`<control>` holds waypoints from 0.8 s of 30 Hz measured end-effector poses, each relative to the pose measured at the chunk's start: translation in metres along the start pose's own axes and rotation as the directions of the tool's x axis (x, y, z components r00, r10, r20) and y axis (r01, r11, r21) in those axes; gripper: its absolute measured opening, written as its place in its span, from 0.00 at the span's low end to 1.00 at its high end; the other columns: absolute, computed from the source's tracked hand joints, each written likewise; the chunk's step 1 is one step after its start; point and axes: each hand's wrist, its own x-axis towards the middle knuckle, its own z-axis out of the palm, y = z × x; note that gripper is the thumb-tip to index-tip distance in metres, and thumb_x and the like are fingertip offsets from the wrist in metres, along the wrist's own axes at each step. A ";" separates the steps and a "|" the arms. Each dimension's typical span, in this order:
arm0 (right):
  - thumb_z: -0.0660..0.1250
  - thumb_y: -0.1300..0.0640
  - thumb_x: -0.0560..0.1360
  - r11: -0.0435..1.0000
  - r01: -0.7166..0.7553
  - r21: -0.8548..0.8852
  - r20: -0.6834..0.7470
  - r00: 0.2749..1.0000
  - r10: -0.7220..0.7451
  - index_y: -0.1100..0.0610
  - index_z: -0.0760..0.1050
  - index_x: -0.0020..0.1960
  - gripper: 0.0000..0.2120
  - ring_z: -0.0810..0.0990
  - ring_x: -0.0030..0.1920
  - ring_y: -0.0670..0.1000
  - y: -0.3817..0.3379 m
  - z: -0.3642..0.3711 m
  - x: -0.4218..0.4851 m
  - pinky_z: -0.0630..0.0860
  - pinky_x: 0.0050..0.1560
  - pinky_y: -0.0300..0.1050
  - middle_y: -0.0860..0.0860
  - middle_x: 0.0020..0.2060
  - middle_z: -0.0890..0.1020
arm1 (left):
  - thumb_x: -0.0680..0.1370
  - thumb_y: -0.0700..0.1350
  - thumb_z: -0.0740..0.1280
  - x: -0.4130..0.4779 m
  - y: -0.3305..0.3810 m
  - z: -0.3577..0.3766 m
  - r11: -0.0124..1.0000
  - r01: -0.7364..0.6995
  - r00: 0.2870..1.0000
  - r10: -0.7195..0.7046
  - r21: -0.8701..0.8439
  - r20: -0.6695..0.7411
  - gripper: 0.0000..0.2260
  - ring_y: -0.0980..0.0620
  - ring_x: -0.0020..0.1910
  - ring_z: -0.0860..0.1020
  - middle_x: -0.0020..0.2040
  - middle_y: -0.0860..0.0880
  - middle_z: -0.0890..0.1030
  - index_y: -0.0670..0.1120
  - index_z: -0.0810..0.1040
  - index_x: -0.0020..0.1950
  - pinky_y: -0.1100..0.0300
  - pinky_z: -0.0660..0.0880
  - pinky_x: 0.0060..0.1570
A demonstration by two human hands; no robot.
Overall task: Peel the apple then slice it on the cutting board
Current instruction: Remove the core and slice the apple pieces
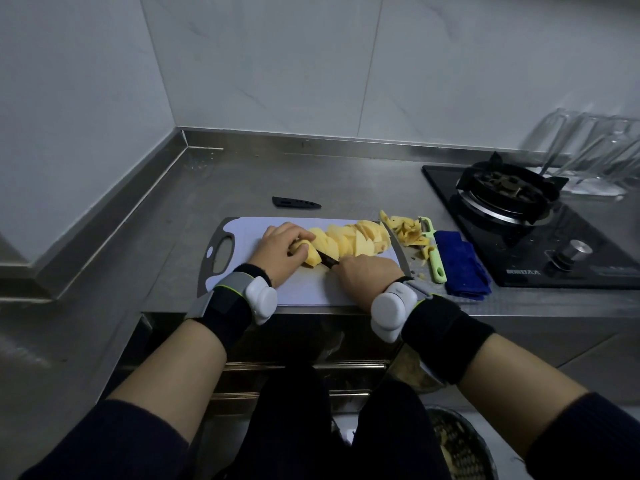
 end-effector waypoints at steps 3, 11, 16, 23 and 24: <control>0.54 0.54 0.81 1.000 0.011 -0.007 -0.016 1.000 -0.011 0.56 0.74 0.59 0.13 0.80 0.47 0.55 0.010 -0.002 -0.005 0.77 0.46 0.50 0.53 0.48 0.80 | 0.79 0.42 0.62 -0.001 0.001 0.000 1.000 0.012 1.000 -0.012 -0.008 0.007 0.10 0.52 0.56 0.68 0.55 0.54 0.76 0.50 0.79 0.58 0.57 0.68 0.59; 0.49 0.49 0.83 0.995 -0.028 0.094 -0.169 0.985 0.043 0.59 0.72 0.57 0.18 0.80 0.46 0.57 0.008 -0.009 -0.016 0.75 0.45 0.51 0.56 0.48 0.81 | 0.73 0.46 0.74 -0.008 -0.003 -0.011 0.965 0.146 0.986 -0.160 -0.216 -0.051 0.10 0.54 0.50 0.78 0.53 0.52 0.75 0.49 0.76 0.50 0.55 0.79 0.55; 0.48 0.50 0.84 0.997 -0.022 0.077 -0.253 0.967 0.041 0.60 0.70 0.55 0.17 0.79 0.41 0.58 -0.001 -0.012 -0.021 0.74 0.40 0.50 0.56 0.43 0.80 | 0.70 0.46 0.77 -0.011 -0.004 -0.013 0.962 0.153 0.984 -0.168 -0.225 -0.050 0.10 0.52 0.49 0.79 0.51 0.51 0.76 0.51 0.77 0.45 0.52 0.79 0.55; 0.49 0.51 0.83 0.998 -0.003 0.056 -0.262 0.965 0.018 0.60 0.70 0.54 0.15 0.80 0.42 0.59 -0.008 -0.010 -0.022 0.72 0.39 0.50 0.56 0.43 0.80 | 0.72 0.44 0.75 -0.013 0.000 -0.014 0.966 0.140 0.983 -0.161 -0.216 -0.086 0.08 0.54 0.47 0.80 0.49 0.50 0.77 0.50 0.76 0.43 0.53 0.79 0.55; 0.50 0.52 0.83 0.999 -0.003 0.052 -0.263 0.965 0.017 0.60 0.70 0.54 0.15 0.80 0.42 0.59 -0.008 -0.009 -0.021 0.72 0.39 0.50 0.55 0.43 0.80 | 0.72 0.44 0.74 -0.012 0.000 -0.014 0.967 0.138 0.983 -0.160 -0.215 -0.088 0.07 0.54 0.47 0.80 0.49 0.50 0.77 0.50 0.76 0.42 0.53 0.79 0.55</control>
